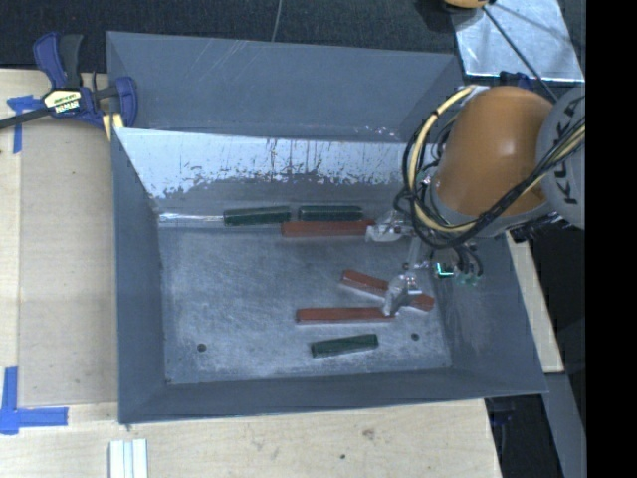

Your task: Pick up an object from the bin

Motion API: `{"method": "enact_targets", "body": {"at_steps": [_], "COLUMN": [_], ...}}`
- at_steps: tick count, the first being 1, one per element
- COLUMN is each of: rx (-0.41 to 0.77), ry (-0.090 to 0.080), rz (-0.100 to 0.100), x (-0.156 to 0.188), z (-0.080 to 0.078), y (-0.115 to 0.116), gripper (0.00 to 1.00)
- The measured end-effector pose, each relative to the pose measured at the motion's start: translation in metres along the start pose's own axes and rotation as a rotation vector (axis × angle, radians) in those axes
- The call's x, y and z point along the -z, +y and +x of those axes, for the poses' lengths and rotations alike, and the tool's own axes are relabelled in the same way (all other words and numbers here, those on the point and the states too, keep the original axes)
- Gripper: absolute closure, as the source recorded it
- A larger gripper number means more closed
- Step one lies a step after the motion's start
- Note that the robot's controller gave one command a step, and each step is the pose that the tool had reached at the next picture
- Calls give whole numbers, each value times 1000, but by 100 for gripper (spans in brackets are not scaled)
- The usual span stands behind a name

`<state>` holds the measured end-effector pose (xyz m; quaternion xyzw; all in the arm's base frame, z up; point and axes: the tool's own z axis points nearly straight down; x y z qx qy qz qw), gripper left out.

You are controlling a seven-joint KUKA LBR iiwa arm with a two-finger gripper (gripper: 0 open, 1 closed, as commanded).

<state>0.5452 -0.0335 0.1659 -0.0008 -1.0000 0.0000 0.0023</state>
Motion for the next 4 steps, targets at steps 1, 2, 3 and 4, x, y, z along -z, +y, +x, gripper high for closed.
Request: {"method": "enact_targets", "body": {"at_steps": [1,2,3,4], "rx": [1,-35,-34,-48], "ry": [-8,-44,-44,-16], "rz": [1,-1,-1,0], "x": [4,-83,-83,92], "z": [-2,16,16,1], "y": [0,-20,-19,-8], "gripper": [0,100,100,100]}}
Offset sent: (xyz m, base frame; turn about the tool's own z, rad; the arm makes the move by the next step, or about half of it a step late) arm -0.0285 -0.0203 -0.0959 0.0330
